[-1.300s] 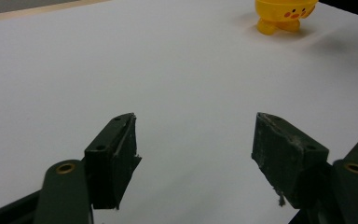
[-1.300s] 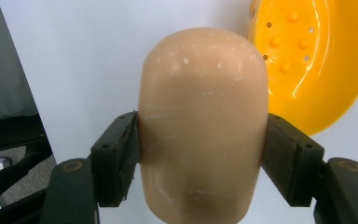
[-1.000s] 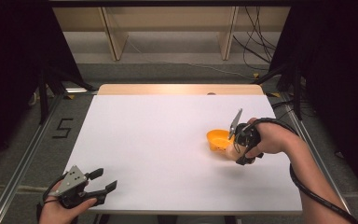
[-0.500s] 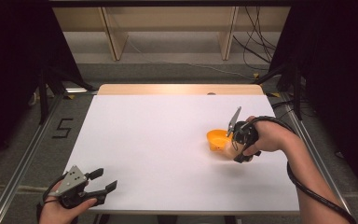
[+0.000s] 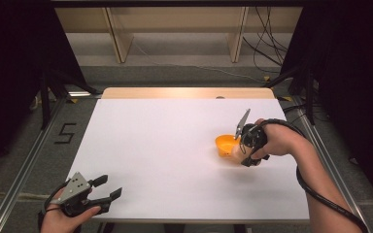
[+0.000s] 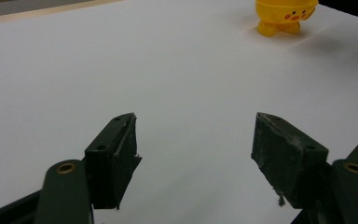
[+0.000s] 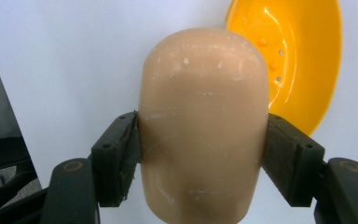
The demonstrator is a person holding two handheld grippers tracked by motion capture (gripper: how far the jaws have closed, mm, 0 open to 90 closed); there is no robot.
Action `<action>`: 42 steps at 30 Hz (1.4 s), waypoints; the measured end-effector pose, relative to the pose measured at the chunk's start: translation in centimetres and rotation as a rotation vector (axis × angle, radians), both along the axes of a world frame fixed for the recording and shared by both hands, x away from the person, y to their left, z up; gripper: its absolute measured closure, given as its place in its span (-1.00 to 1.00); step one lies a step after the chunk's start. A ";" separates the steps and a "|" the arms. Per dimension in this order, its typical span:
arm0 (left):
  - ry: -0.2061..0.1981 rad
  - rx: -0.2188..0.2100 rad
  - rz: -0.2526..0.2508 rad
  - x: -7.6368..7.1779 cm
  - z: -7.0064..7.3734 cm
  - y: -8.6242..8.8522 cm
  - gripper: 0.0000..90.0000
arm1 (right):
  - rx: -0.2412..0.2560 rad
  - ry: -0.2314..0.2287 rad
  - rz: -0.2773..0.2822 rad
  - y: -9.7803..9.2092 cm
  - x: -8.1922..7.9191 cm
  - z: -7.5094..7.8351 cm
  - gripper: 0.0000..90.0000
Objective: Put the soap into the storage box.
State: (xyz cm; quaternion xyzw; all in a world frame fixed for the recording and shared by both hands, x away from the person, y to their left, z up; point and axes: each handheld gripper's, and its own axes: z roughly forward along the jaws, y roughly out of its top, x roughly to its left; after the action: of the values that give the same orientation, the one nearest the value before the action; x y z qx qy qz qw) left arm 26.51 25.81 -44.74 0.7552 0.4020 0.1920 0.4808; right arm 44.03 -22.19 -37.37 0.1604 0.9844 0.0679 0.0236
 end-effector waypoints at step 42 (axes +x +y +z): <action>-0.003 -0.010 0.012 0.0 0.0 0.0 -0.32 | 0.041 -0.045 -0.040 0.7 1.5 0.4 -0.25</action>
State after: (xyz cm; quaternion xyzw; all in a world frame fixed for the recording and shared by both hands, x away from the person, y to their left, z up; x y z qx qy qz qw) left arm 26.51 25.79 -44.73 0.7501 0.4066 0.1940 0.4841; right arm 45.51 -21.47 -36.96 0.1788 0.9787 0.0910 0.0437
